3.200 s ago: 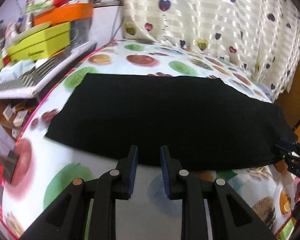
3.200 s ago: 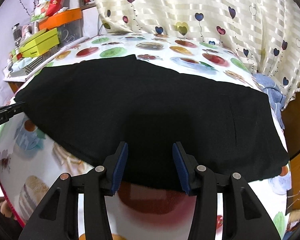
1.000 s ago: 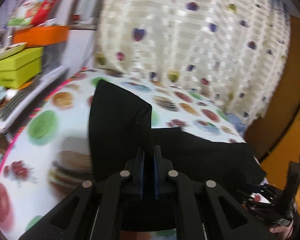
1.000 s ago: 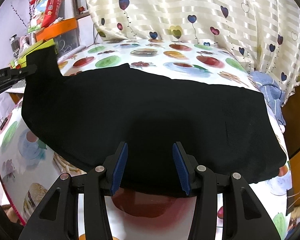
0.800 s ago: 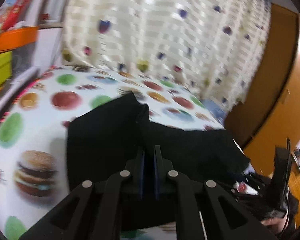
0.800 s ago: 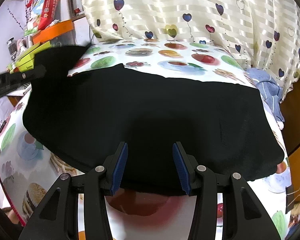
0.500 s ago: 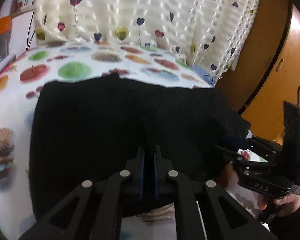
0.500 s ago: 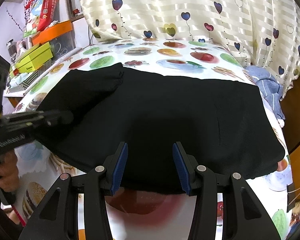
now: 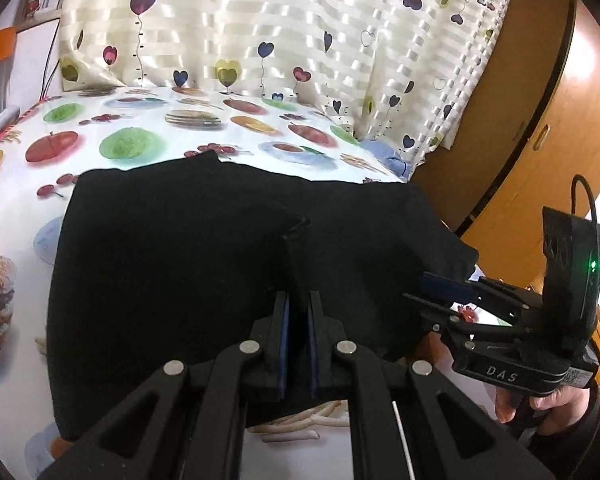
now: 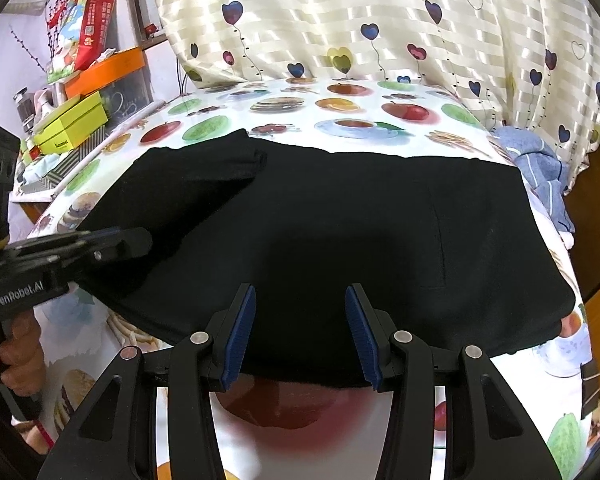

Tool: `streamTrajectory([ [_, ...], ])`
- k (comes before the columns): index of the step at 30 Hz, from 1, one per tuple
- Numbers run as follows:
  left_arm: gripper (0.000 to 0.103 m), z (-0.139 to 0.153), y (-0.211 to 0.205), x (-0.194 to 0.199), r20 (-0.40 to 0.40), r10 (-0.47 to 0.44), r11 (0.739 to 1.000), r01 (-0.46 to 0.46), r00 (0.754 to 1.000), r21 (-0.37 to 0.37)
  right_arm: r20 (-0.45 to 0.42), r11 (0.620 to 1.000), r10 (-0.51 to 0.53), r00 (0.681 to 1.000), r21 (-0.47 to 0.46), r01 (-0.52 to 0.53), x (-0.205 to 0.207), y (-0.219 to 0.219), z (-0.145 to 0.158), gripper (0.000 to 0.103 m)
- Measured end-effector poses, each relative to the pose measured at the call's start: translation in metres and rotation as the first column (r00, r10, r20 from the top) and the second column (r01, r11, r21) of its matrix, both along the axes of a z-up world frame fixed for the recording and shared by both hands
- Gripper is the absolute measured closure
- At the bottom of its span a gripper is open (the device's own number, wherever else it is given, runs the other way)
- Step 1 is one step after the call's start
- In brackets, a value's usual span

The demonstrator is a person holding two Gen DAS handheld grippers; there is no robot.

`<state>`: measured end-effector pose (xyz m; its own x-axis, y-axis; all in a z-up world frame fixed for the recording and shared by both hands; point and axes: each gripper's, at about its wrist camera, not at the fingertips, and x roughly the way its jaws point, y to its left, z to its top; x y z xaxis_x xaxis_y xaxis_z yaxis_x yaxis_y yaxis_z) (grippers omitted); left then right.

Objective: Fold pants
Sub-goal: 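Hold the pants end with the left tool while the right tool moves over the pants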

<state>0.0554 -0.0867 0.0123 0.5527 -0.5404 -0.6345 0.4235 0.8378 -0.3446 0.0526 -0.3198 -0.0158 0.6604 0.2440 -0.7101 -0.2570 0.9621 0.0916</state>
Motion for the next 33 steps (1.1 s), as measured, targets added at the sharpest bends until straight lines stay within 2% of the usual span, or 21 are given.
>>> streamTrajectory([
  [3, 0.092, -0.009, 0.001, 0.006, -0.058, -0.013, 1.0, 0.012, 0.998, -0.012, -0.005, 1.0, 0.002, 1.0, 0.004, -0.002, 0.0, 0.001, 0.0, 0.055],
  [5, 0.084, -0.012, 0.004, 0.007, -0.097, -0.019, 0.999, 0.016, 0.995, -0.035, -0.009, 1.0, 0.004, 1.0, 0.012, -0.004, 0.001, 0.0, 0.0, 0.055],
  [8, 0.073, -0.004, 0.007, -0.006, -0.064, -0.054, 0.996, 0.049, 0.997, -0.075, -0.009, 1.0, 0.005, 1.0, 0.026, -0.005, 0.001, 0.0, 0.001, 0.055],
  [11, 0.069, 0.011, 0.017, -0.019, 0.0, -0.04, 0.995, 0.04, 0.999, -0.095, -0.006, 0.999, 0.01, 1.0, 0.041, -0.01, 0.001, 0.0, 0.003, 0.055],
  [14, 0.069, 0.021, 0.037, -0.02, 0.068, 0.101, 0.995, -0.1, 0.993, -0.017, -0.007, 0.998, 0.02, 1.0, 0.054, -0.02, 0.004, 0.002, 0.005, 0.055],
  [17, 0.069, 0.021, 0.058, -0.012, 0.104, 0.231, 0.969, -0.238, 0.967, 0.064, 0.001, 0.997, 0.042, 0.999, 0.065, -0.042, 0.008, 0.011, 0.009, 0.055],
  [18, 0.069, 0.018, 0.065, -0.007, 0.101, 0.278, 0.952, -0.288, 0.955, 0.099, 0.009, 0.996, 0.053, 0.999, 0.069, -0.054, 0.009, 0.015, 0.01, 0.055],
  [22, 0.069, 0.002, 0.085, 0.006, 0.043, 0.387, 0.906, -0.388, 0.921, 0.168, 0.037, 0.991, 0.115, 0.993, 0.068, -0.117, 0.016, 0.038, 0.013, 0.055],
  [24, 0.069, -0.006, 0.089, 0.009, 0.01, 0.397, 0.902, -0.392, 0.918, 0.18, 0.022, 0.99, 0.132, 0.991, 0.042, -0.133, 0.019, 0.047, 0.008, 0.055],
  [26, 0.068, -0.01, 0.089, 0.009, -0.012, 0.386, 0.909, -0.379, 0.922, 0.173, -0.034, 0.989, 0.145, 0.989, -0.01, -0.145, 0.025, 0.056, -0.007, 0.055],
  [30, 0.068, -0.012, 0.088, 0.009, -0.019, 0.379, 0.911, -0.369, 0.925, 0.185, -0.033, 0.989, 0.144, 0.989, -0.031, -0.145, 0.024, 0.054, -0.009, 0.054],
  [33, 0.061, -0.012, 0.082, 0.008, -0.02, 0.363, 0.914, -0.352, 0.931, 0.202, -0.033, 0.989, 0.143, 0.989, -0.018, -0.144, 0.023, 0.051, -0.009, 0.054],
])
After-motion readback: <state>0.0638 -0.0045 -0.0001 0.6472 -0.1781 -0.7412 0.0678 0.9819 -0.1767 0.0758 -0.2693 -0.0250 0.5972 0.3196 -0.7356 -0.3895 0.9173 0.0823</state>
